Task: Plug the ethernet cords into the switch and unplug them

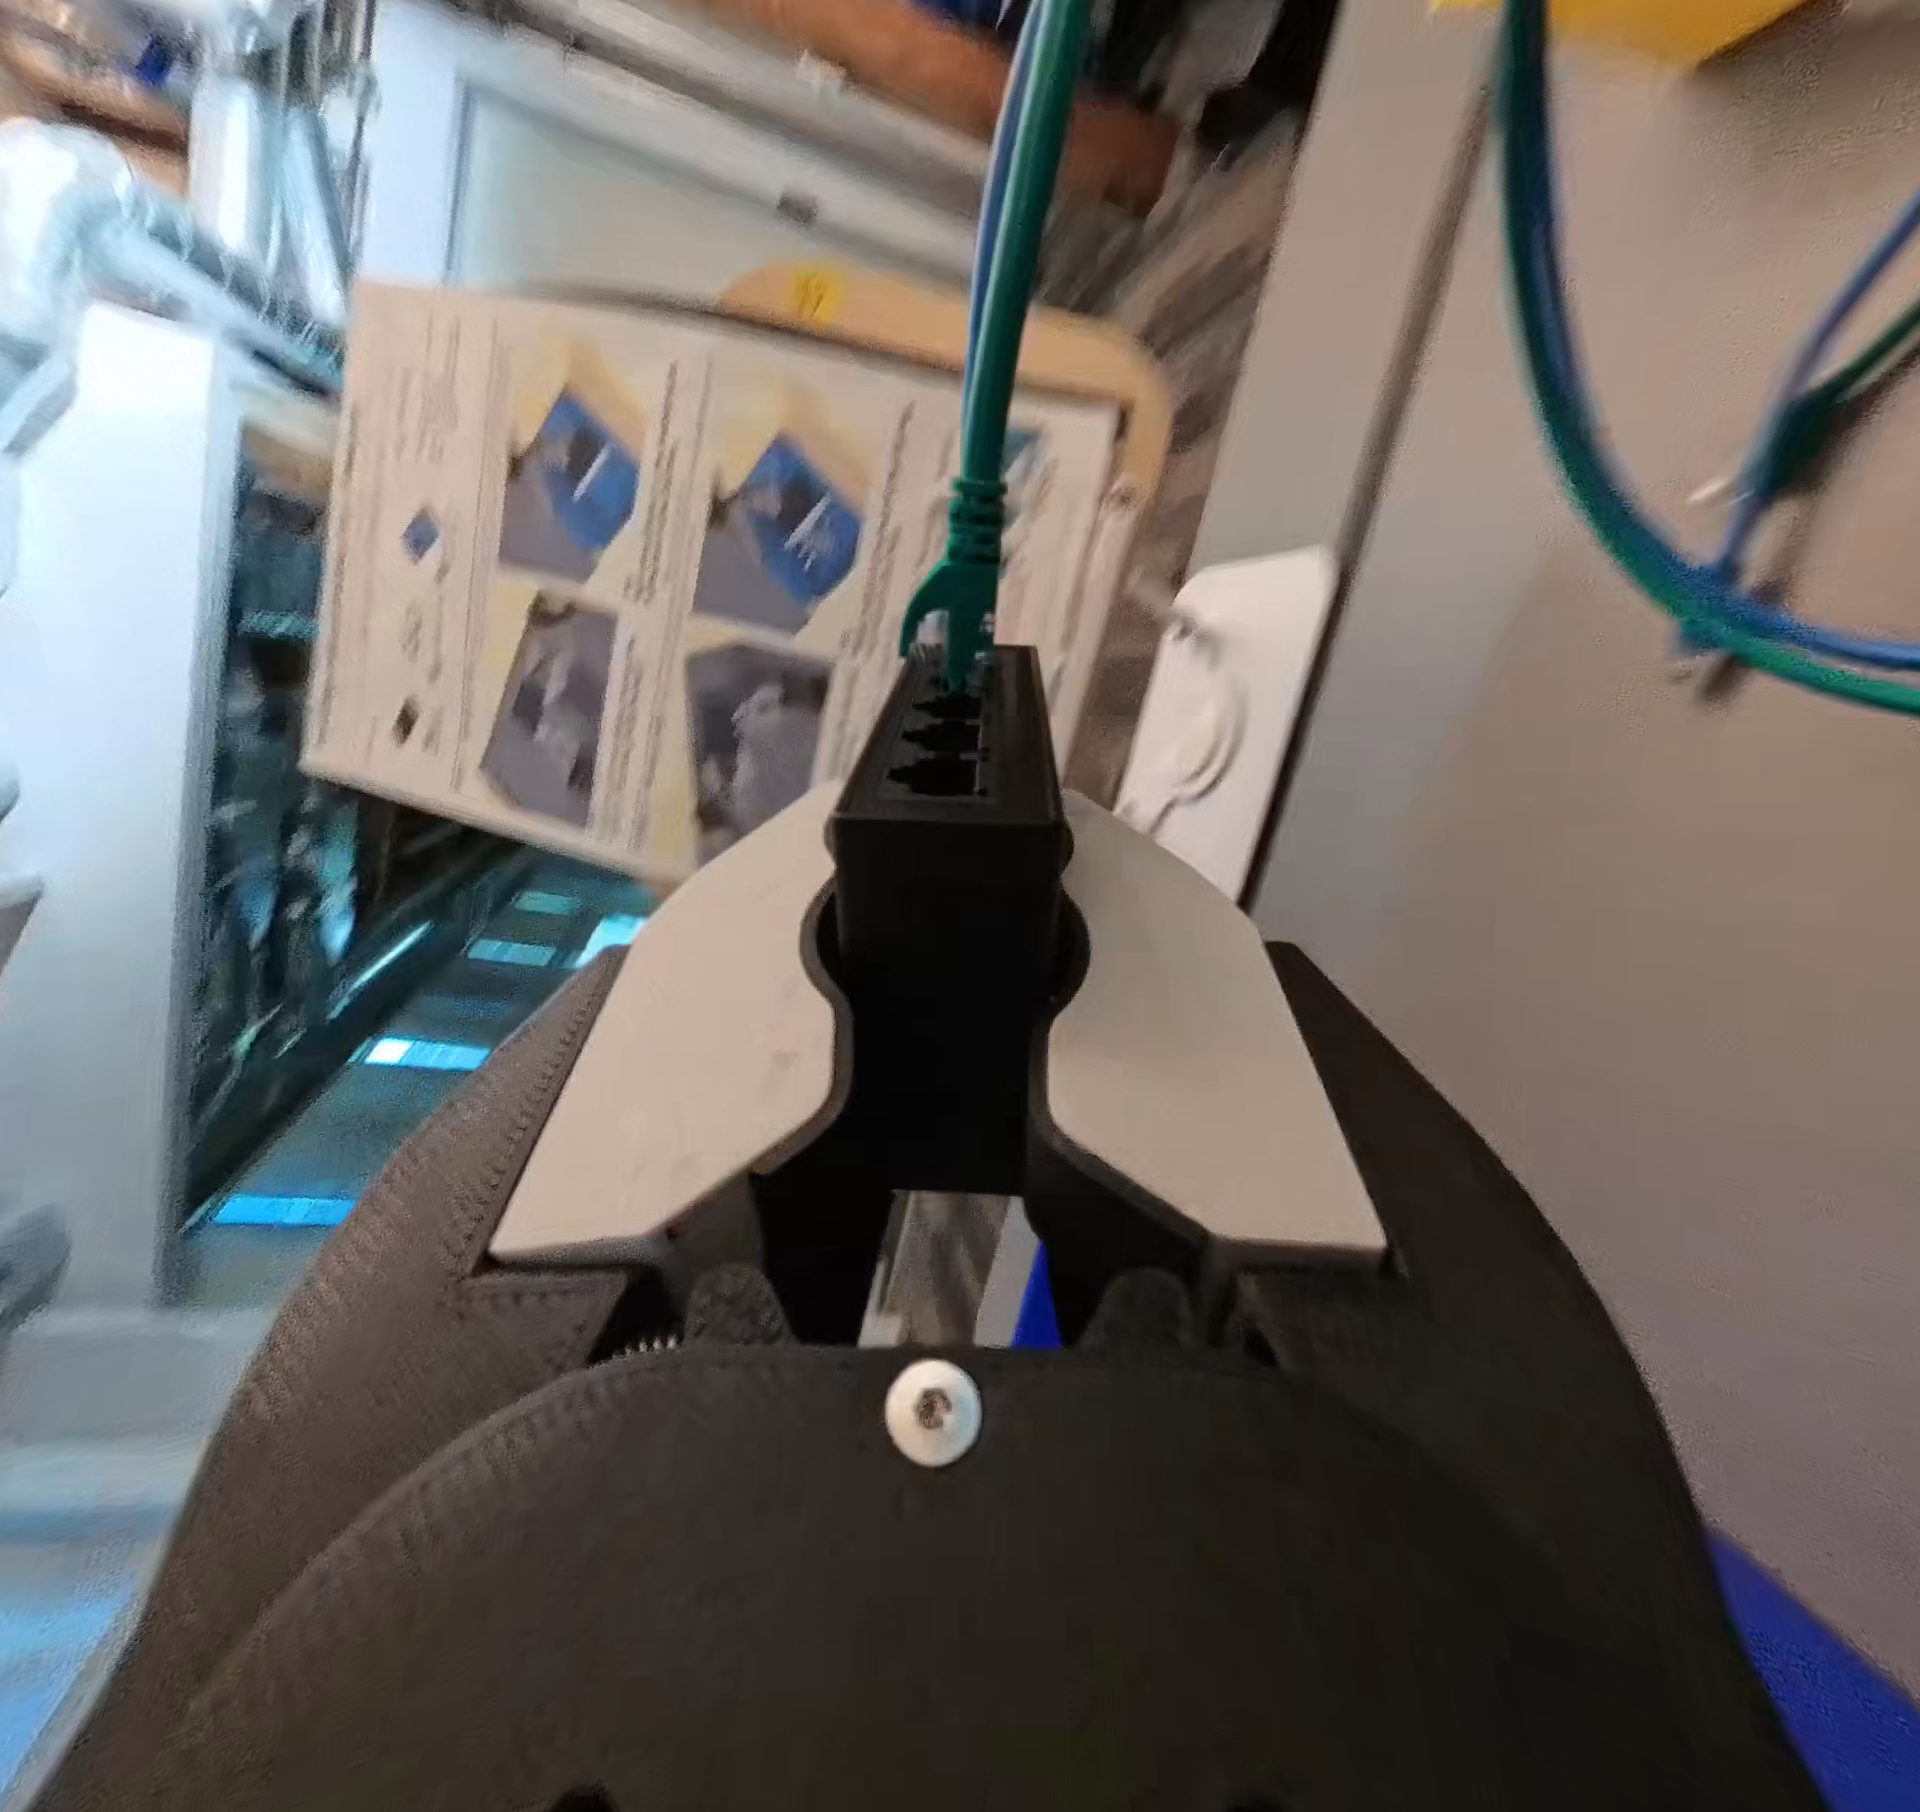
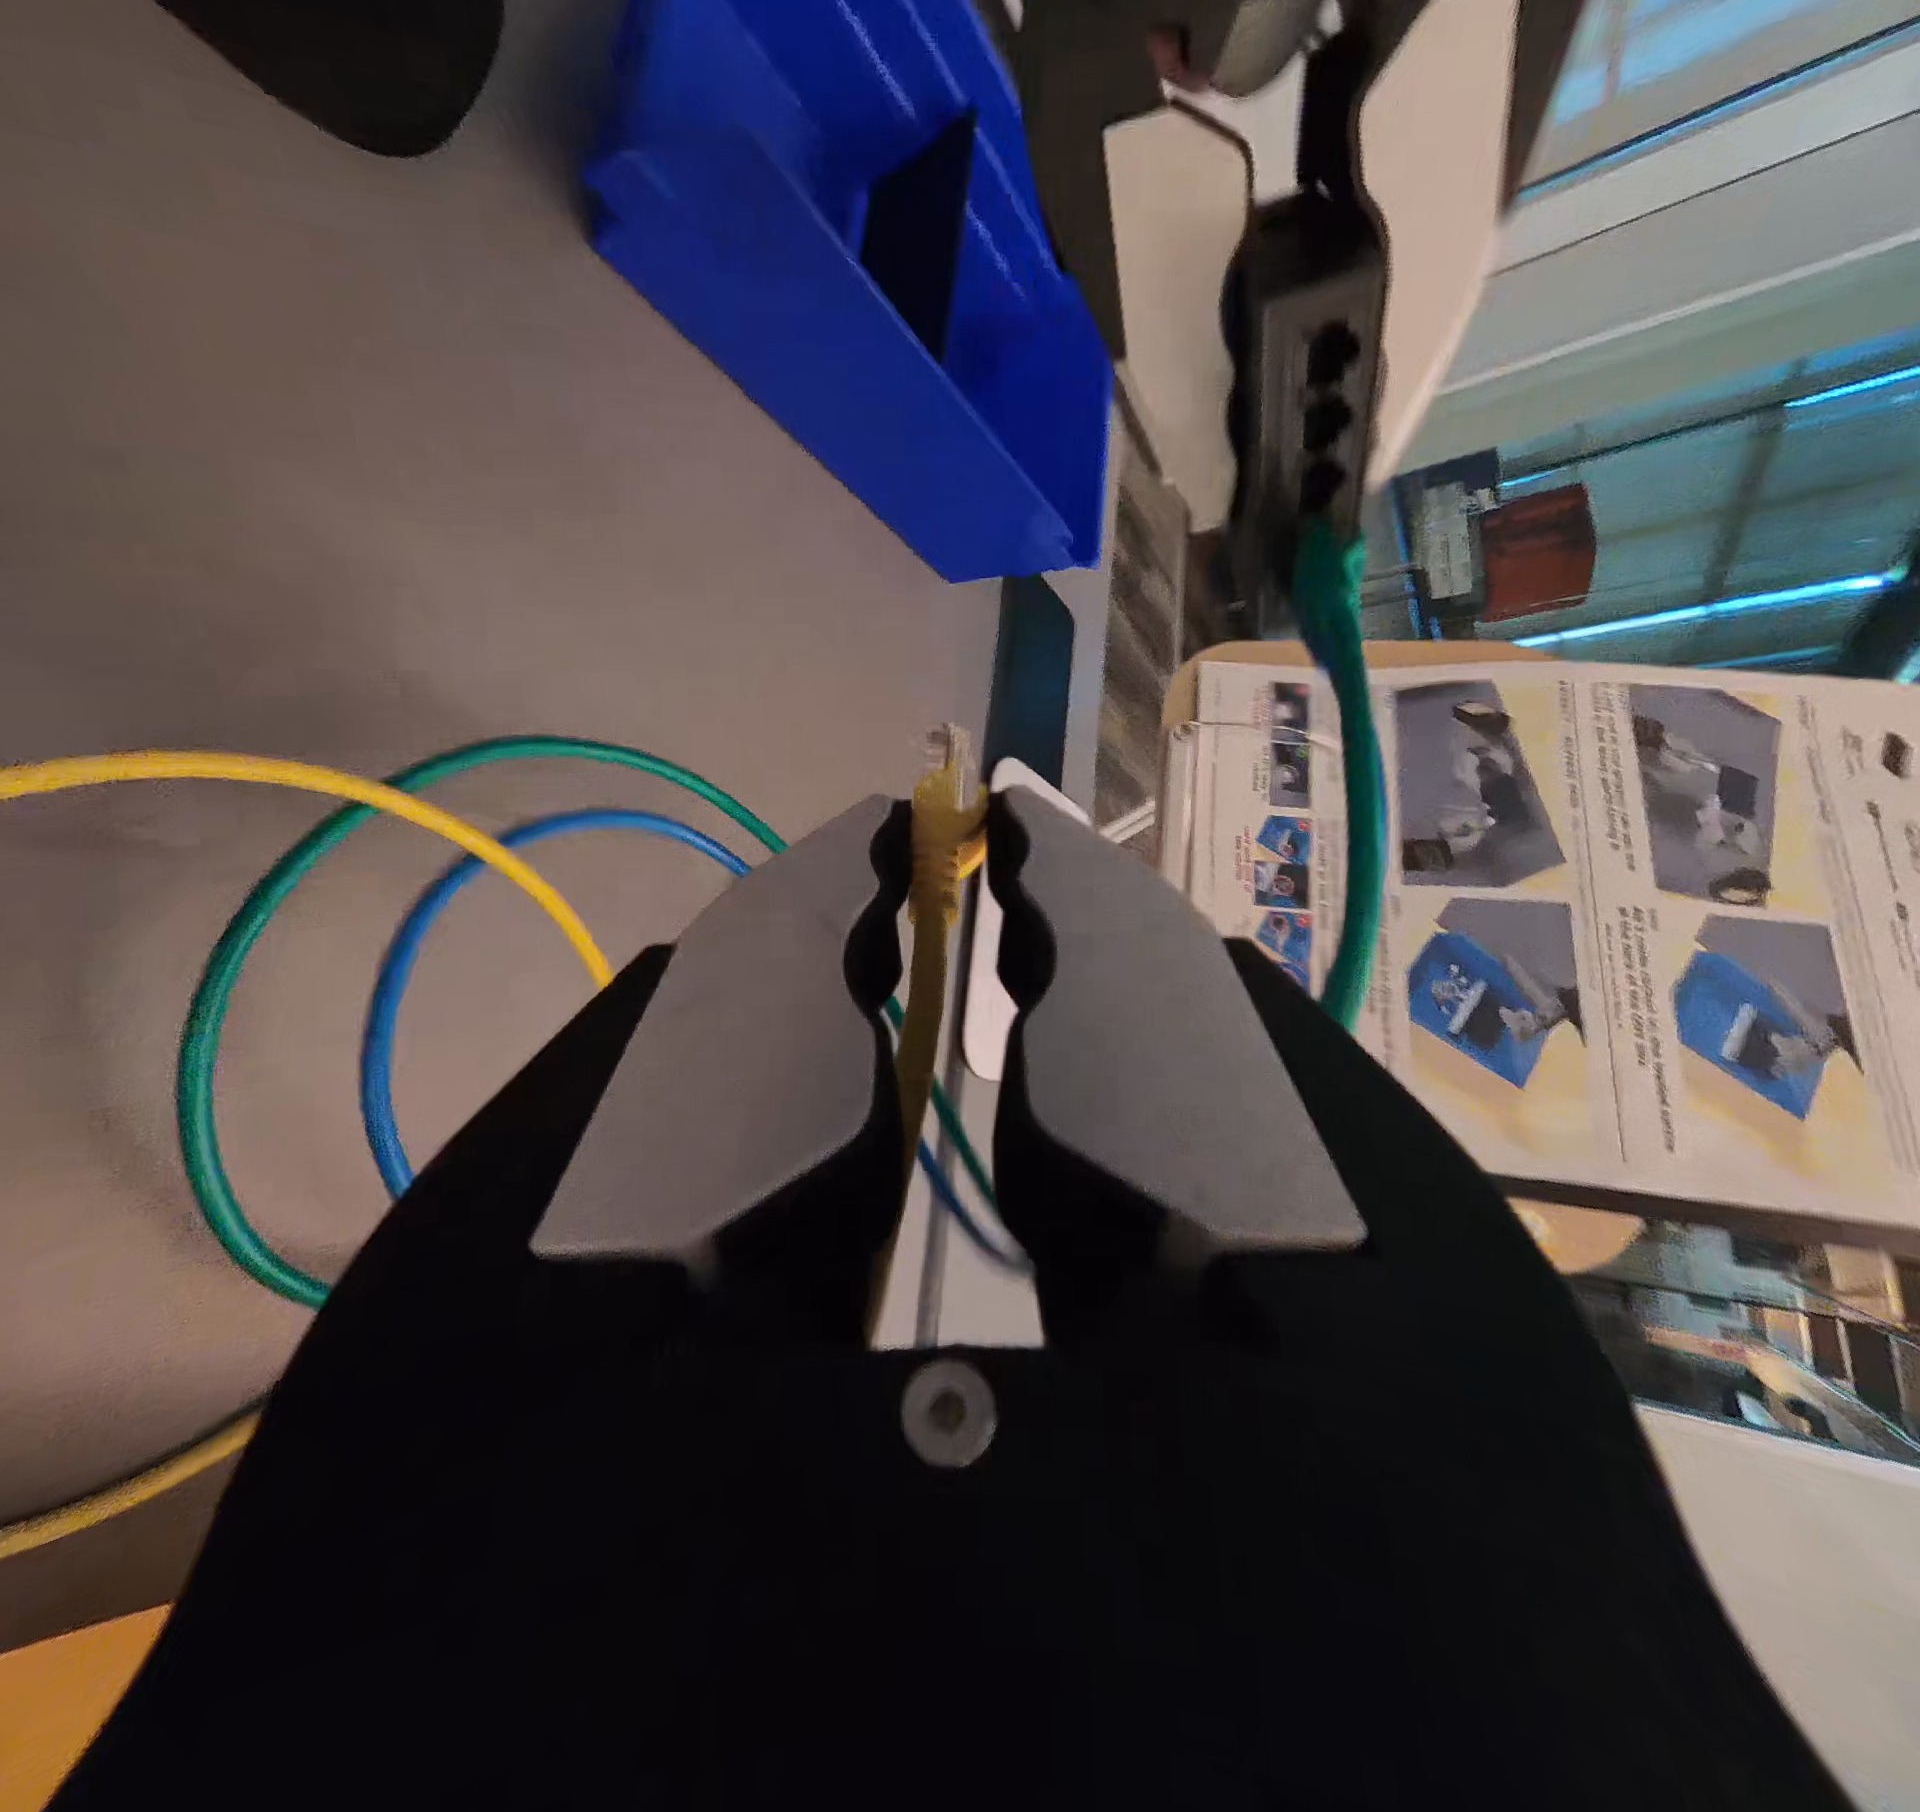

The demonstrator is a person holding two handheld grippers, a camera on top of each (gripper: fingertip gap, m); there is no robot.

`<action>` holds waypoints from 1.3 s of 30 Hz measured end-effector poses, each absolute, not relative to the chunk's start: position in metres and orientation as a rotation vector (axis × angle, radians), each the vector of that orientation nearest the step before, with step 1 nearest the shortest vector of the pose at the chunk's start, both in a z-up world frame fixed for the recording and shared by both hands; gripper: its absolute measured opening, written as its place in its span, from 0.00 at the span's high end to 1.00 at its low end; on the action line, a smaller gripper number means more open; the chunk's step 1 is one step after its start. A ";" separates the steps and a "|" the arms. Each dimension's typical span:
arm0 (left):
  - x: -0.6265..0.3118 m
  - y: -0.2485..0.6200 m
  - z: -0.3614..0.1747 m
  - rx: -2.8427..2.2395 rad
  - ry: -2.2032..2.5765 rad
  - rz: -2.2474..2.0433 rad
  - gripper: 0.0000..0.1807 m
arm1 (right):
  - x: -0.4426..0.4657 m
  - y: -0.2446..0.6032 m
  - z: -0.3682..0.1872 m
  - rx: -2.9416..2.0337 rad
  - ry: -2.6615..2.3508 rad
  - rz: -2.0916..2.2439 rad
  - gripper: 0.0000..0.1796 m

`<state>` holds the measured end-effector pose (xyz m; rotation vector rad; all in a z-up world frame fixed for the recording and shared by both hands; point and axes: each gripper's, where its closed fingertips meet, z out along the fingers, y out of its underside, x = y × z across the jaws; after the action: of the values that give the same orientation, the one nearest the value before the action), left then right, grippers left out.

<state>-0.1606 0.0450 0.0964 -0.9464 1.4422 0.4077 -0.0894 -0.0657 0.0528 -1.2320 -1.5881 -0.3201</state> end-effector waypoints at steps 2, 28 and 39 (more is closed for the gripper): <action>-0.188 0.066 0.112 -1.025 1.319 0.505 0.84 | -0.076 -0.064 0.057 -1.235 -1.561 -0.334 0.91; -0.241 0.102 0.122 -1.218 1.193 0.448 0.83 | -0.072 -0.068 -0.061 -1.933 -1.585 0.277 0.91; -0.224 0.086 0.125 -1.180 1.246 0.322 0.84 | -0.081 -0.143 -0.066 -1.997 -1.312 0.441 0.66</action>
<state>-0.2241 0.0861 0.1250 -1.1805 1.2462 0.3219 -0.0808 -0.1427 -0.0657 -1.9968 -1.3124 0.4414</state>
